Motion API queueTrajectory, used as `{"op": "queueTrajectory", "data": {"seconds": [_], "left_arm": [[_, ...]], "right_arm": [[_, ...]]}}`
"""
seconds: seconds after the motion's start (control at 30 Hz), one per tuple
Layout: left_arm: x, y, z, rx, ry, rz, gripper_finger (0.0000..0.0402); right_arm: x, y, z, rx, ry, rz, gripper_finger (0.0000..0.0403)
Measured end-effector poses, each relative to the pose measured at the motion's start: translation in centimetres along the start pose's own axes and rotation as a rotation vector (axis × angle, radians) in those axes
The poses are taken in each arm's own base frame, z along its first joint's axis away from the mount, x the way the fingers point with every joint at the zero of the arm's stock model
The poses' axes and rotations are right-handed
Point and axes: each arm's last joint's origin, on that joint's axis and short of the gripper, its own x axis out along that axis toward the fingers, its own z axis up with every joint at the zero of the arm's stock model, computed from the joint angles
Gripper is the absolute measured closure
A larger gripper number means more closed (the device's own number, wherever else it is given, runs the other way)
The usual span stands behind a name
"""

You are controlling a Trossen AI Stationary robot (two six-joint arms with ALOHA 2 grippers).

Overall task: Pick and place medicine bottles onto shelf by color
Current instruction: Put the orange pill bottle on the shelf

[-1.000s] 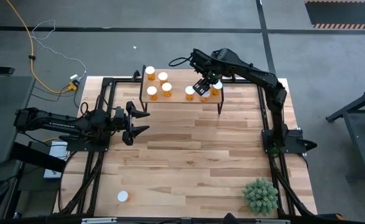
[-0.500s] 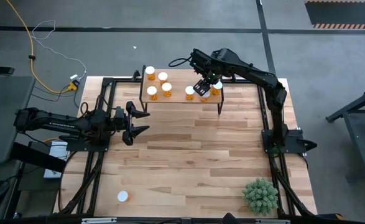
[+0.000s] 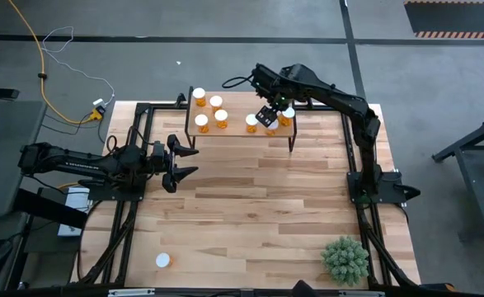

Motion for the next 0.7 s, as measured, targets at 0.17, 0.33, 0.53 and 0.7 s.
{"op": "queueTrajectory", "data": {"seconds": [0.17, 0.33, 0.53, 0.7], "left_arm": [[0.0, 0.0, 0.0, 0.0, 0.0, 0.0, 0.0122], [0.0, 0.0, 0.0, 0.0, 0.0, 0.0, 0.0122], [0.0, 0.0, 0.0, 0.0, 0.001, 0.0, 0.0122], [0.0, 0.0, 0.0, 0.0, 0.0, 0.0, 0.0122]], "right_arm": [[-0.4, 0.0, 0.3, -0.074, -0.033, -0.003, 0.0146], [-2.0, -0.3, 0.2, -0.135, -0.08, 0.002, 0.0146], [-6.8, 0.6, -1.8, -0.192, -0.211, 0.035, 0.0146], [-11.4, 2.4, -4.5, -0.234, -0.34, 0.065, 0.0146]]}}
